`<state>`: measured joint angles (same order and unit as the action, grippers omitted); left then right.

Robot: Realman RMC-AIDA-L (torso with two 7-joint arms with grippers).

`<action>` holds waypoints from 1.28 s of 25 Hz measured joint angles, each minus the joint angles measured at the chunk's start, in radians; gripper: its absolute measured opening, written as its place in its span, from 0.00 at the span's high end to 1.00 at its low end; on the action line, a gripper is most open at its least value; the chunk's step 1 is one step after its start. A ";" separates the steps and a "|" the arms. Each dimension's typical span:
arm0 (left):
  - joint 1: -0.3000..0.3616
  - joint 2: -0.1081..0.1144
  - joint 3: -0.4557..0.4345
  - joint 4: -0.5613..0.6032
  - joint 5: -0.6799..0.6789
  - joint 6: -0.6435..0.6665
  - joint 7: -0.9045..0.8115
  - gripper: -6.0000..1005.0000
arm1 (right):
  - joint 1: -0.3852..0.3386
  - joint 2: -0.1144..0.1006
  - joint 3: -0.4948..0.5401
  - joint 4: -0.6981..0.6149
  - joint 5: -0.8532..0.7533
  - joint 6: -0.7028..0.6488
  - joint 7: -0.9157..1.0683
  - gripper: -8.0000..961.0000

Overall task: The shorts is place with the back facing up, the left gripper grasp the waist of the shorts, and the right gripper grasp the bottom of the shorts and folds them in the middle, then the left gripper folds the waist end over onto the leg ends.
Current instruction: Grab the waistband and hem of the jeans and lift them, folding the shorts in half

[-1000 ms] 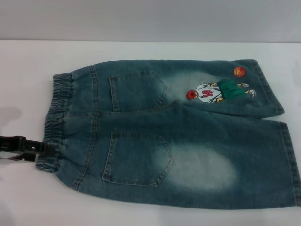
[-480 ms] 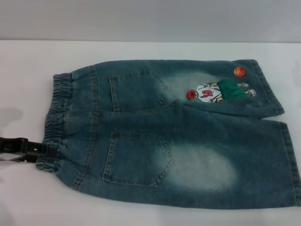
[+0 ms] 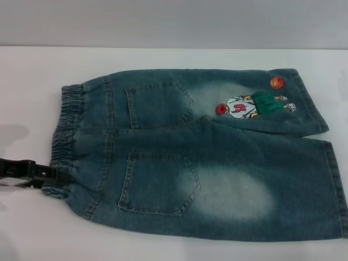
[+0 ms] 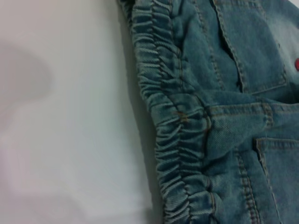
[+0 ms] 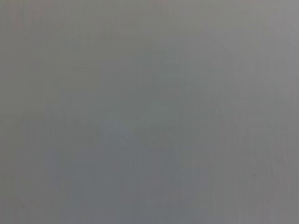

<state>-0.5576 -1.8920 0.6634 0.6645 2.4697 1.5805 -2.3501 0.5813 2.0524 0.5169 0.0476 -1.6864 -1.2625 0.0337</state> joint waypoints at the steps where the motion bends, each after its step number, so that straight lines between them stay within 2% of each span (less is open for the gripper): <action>1: -0.002 0.000 0.001 -0.003 0.000 0.003 0.000 0.19 | 0.000 0.000 0.000 0.000 0.000 0.000 0.000 0.41; 32: -0.026 0.005 0.002 -0.003 -0.002 0.024 0.000 0.19 | 0.009 -0.003 0.003 -0.003 0.001 0.023 0.000 0.41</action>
<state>-0.5832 -1.8868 0.6657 0.6611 2.4672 1.6043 -2.3500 0.5899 2.0493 0.5198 0.0447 -1.6857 -1.2390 0.0337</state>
